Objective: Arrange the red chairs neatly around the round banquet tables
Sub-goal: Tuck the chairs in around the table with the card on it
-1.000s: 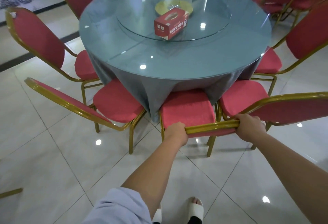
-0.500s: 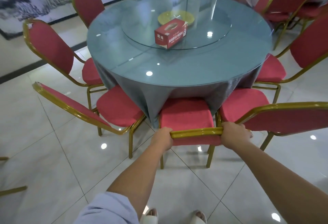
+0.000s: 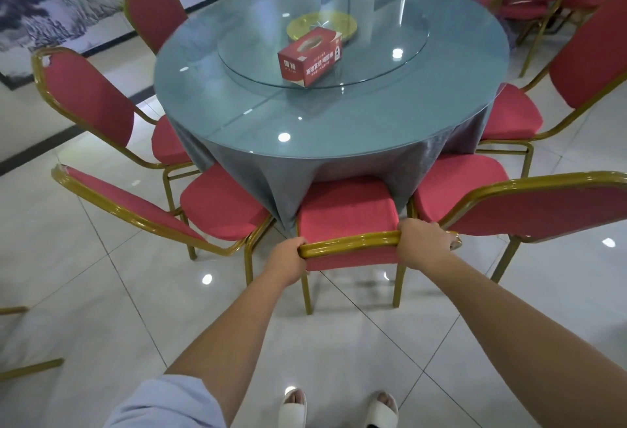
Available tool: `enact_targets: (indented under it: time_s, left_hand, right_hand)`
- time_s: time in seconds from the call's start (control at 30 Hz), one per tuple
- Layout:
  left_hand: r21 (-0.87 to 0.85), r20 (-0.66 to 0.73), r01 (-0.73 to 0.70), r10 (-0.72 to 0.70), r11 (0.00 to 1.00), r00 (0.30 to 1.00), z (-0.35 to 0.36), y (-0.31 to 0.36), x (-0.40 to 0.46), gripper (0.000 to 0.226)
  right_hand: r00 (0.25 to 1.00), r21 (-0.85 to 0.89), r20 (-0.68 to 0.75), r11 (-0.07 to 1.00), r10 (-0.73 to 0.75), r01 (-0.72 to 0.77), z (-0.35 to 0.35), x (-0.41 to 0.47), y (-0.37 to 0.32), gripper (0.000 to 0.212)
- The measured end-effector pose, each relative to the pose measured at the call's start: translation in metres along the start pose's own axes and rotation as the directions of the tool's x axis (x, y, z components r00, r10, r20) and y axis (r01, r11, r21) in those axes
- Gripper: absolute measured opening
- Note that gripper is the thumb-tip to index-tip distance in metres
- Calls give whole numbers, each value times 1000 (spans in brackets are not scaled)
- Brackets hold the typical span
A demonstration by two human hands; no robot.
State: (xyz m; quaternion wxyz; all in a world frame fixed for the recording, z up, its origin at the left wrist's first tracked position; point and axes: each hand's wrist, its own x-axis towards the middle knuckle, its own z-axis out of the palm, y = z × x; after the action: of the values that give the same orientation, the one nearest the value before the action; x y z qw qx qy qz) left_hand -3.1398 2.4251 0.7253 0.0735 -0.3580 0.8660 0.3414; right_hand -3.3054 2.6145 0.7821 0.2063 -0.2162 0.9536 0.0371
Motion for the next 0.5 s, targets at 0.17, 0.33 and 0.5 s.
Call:
enact_targets:
  time_s: [0.17,0.33,0.5]
  left_hand:
    - [7,-7,22,-22,1000,1000,2,2,-2,27]
    - [14,2,39,-39,999,999,9,10,-1,26]
    - [24,-33,51,-50,998,998,14,12,-2,22]
  right_hand:
    - [1000,-27,-4,999,-23,23,-1,0,1,25]
    - [1000,-60,-6,998,-21,21,0,8,9,18]
    - [999,-14,-19,999,-35,35,5,8,14,14]
